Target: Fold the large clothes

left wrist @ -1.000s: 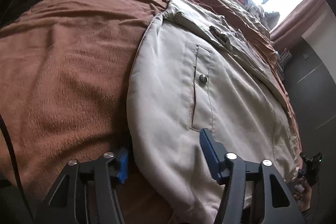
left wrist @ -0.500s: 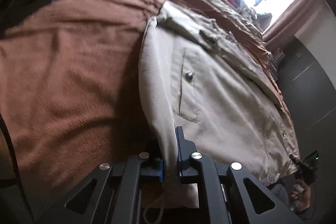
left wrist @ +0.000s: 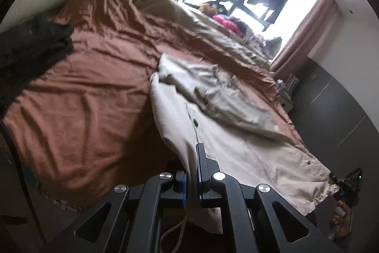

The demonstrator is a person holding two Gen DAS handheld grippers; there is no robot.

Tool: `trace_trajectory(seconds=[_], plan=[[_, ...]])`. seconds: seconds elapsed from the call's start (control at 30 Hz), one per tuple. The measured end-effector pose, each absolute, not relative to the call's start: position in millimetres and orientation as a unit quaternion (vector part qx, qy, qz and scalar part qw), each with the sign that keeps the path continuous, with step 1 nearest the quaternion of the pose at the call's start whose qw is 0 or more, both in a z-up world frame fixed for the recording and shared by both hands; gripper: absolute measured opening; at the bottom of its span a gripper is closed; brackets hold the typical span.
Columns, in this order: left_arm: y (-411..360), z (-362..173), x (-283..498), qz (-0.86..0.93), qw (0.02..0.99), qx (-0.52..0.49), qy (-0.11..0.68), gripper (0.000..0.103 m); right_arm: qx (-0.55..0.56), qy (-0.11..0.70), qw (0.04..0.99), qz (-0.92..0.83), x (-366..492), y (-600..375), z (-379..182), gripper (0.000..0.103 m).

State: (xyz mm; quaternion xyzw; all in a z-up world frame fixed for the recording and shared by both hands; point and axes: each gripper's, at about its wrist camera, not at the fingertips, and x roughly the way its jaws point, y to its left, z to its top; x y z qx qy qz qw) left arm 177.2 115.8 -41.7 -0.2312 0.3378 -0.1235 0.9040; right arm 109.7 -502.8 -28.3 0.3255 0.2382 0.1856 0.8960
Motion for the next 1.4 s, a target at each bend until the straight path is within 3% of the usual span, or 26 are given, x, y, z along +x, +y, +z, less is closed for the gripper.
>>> trace_trajectory(seconds=[0.37, 0.9, 1.4], plan=[[125.4, 12.5, 116.3, -0.154, 0.921, -0.225, 0.279, 0.006, 0.329, 0.199, 0.901, 0.203, 58.0, -511.2, -29.0, 0.002], [139.3, 69.8, 70.3, -0.178, 0.930, -0.238, 0.215, 0.006, 0.309, 0.157, 0.909, 0.231, 48.2, -506.1, -10.1, 0.002], [141.3, 77.8, 156.6, -0.159, 0.930, -0.236, 0.232, 0.006, 0.297, 0.161, 0.914, 0.222, 139.8, -510.7, 1.4, 0.002]])
